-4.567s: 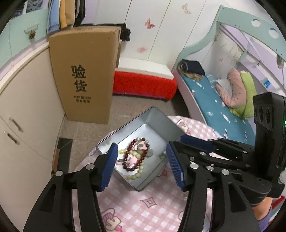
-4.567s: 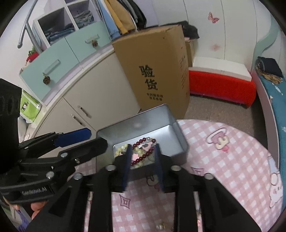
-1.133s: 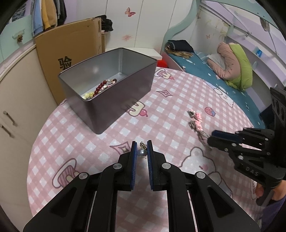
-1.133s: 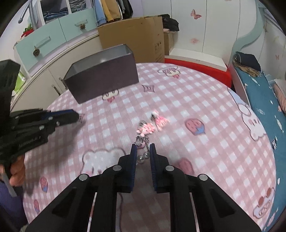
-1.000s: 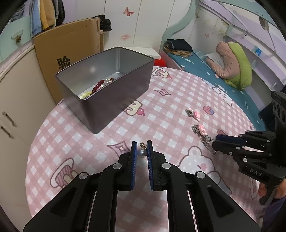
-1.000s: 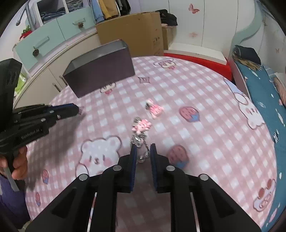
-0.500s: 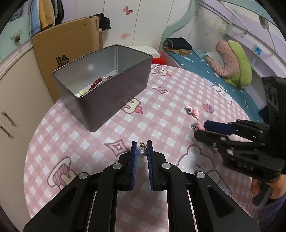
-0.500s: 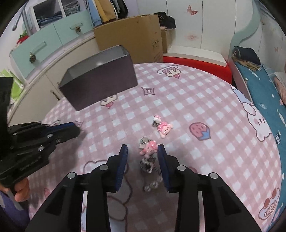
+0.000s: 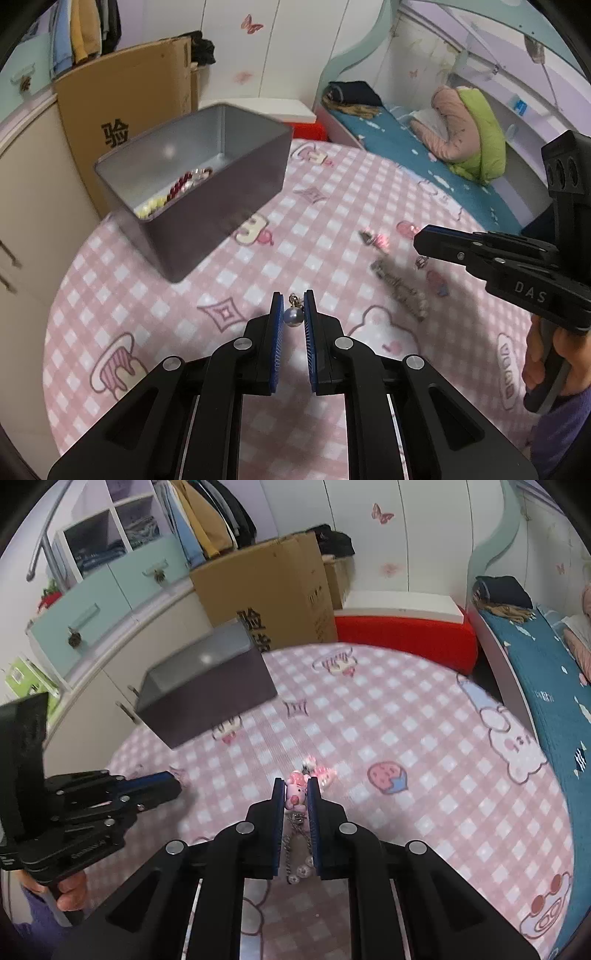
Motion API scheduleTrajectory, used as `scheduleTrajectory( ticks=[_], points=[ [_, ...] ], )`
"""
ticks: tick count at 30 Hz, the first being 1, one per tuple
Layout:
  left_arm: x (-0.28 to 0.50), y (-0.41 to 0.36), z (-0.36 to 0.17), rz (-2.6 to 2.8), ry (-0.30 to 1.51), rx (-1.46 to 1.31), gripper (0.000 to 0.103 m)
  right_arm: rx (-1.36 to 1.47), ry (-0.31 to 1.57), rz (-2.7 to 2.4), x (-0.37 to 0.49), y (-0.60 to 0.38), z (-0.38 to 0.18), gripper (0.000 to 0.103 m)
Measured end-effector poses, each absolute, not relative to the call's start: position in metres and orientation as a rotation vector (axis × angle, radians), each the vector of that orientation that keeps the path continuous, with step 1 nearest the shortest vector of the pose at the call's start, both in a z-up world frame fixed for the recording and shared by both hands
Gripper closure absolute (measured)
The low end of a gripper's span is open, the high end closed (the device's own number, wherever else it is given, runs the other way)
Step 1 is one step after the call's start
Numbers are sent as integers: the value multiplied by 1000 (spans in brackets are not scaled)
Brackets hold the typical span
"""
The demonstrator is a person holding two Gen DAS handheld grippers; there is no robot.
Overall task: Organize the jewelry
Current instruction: 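Carry the earring with the left gripper into the tin while the right gripper carries the bear charm, then open the left gripper releasing the earring while the right gripper releases the bear charm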
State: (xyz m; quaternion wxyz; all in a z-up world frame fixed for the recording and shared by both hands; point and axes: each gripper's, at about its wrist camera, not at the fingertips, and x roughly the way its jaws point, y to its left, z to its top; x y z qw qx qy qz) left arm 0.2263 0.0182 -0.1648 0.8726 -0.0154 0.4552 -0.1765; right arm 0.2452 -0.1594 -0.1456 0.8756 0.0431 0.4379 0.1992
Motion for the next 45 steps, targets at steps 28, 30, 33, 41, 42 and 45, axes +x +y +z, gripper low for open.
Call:
scheduleTrajectory(
  ticks=[28,30,33,41,42,45],
  points=[
    [333,88,-111,-257,978,-114,91,75,828,523,337,-57,-86,91],
    [334,90,-116,-248,987,-110,91,69,846,527,344,-48,-93,91],
    [336,92,-123,-234,997,-100,91,49,874,523,353,-37,-105,91],
    [337,93,-129,-241,1005,-94,89,36,932,510,363,-25,-129,91],
    [338,93,-130,-239,1008,-94,89,35,933,508,362,-24,-129,91],
    [338,95,-130,-235,1011,-103,89,33,941,510,362,-21,-129,91]
  ],
)
